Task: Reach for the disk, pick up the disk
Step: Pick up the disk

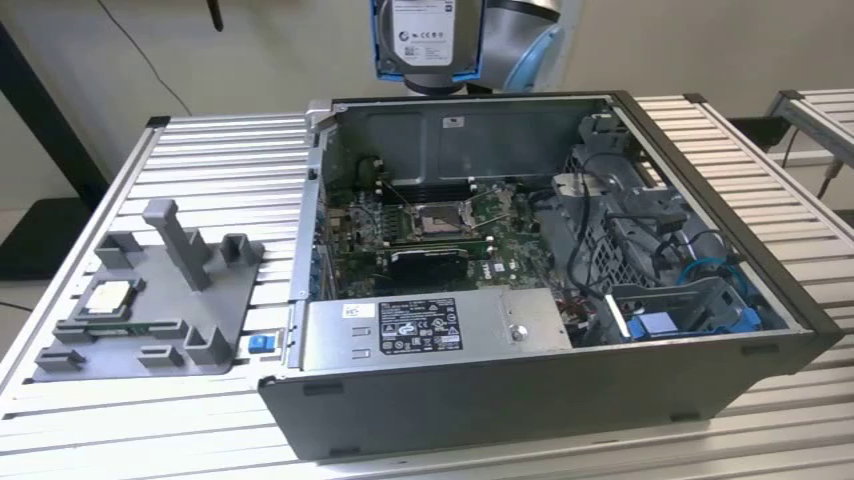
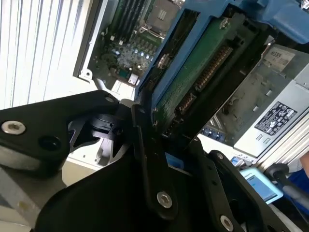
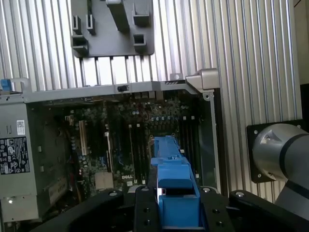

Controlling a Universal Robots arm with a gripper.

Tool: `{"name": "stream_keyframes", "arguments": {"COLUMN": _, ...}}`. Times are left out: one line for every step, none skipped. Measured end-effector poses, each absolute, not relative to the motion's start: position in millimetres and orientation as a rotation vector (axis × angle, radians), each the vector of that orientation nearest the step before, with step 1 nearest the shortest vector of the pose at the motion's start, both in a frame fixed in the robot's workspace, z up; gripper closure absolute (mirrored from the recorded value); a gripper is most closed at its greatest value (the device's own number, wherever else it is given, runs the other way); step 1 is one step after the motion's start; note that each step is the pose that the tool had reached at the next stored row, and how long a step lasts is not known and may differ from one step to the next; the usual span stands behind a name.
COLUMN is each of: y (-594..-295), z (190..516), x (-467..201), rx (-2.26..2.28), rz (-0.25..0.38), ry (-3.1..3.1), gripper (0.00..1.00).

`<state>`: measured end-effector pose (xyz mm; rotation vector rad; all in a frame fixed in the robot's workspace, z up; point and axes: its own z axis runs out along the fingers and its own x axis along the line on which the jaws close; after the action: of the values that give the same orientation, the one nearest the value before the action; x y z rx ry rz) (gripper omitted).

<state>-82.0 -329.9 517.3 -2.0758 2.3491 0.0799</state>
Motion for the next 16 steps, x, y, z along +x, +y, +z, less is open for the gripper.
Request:
{"name": "stream_keyframes", "arguments": {"y": -329.9, "z": 517.3, "x": -79.5, "rx": -2.076, "rz": 0.080, "ry": 2.349, "gripper": 1.00}}
{"name": "stream_keyframes", "arguments": {"y": -329.9, "z": 517.3, "x": -76.9, "rx": -2.076, "rz": 0.080, "ry": 2.349, "gripper": 1.00}}
{"name": "stream_keyframes", "arguments": {"y": -329.9, "z": 517.3, "x": -74.3, "rx": -2.076, "rz": 0.080, "ry": 2.349, "gripper": 1.00}}
{"name": "stream_keyframes", "arguments": {"y": -329.9, "z": 517.3, "x": -71.7, "rx": -2.076, "rz": 0.080, "ry": 2.349, "gripper": 1.00}}
{"name": "stream_keyframes", "arguments": {"y": -329.9, "z": 517.3, "x": -69.2, "rx": -2.076, "rz": 0.080, "ry": 2.349, "gripper": 1.00}}
{"name": "stream_keyframes", "arguments": {"y": -329.9, "z": 517.4, "x": -66.4, "rx": -2.076, "rz": 0.080, "ry": 2.349, "gripper": 1.00}}
{"name": "stream_keyframes", "arguments": {"y": -329.9, "z": 517.4, "x": -64.0, "rx": -2.076, "rz": 0.080, "ry": 2.349, "gripper": 1.00}}
{"name": "stream_keyframes", "arguments": {"y": -329.9, "z": 517.3, "x": -61.5, "rx": -2.076, "rz": 0.080, "ry": 2.349, "gripper": 1.00}}
{"name": "stream_keyframes", "arguments": {"y": -329.9, "z": 517.3, "x": -58.8, "rx": -2.076, "rz": 0.080, "ry": 2.349, "gripper": 1.00}}
{"name": "stream_keyframes", "arguments": {"y": -329.9, "z": 517.3, "x": -56.3, "rx": -2.076, "rz": 0.080, "ry": 2.349, "gripper": 1.00}}
{"name": "stream_keyframes", "arguments": {"y": -329.9, "z": 517.3, "x": -53.7, "rx": -2.076, "rz": 0.080, "ry": 2.349, "gripper": 1.00}}
{"name": "stream_keyframes", "arguments": {"y": -329.9, "z": 517.3, "x": -51.1, "rx": -2.076, "rz": 0.080, "ry": 2.349, "gripper": 1.00}}
{"name": "stream_keyframes", "arguments": {"y": -329.9, "z": 517.3, "x": -48.5, "rx": -2.076, "rz": 0.080, "ry": 2.349, "gripper": 1.00}}
{"name": "stream_keyframes", "arguments": {"y": -329.9, "z": 517.3, "x": -46.0, "rx": -2.076, "rz": 0.080, "ry": 2.349, "gripper": 1.00}}
{"name": "stream_keyframes", "arguments": {"y": -329.9, "z": 517.3, "x": -43.4, "rx": -2.076, "rz": 0.080, "ry": 2.349, "gripper": 1.00}}
{"name": "stream_keyframes", "arguments": {"y": -329.9, "z": 517.3, "x": -40.8, "rx": -2.076, "rz": 0.080, "ry": 2.349, "gripper": 1.00}}
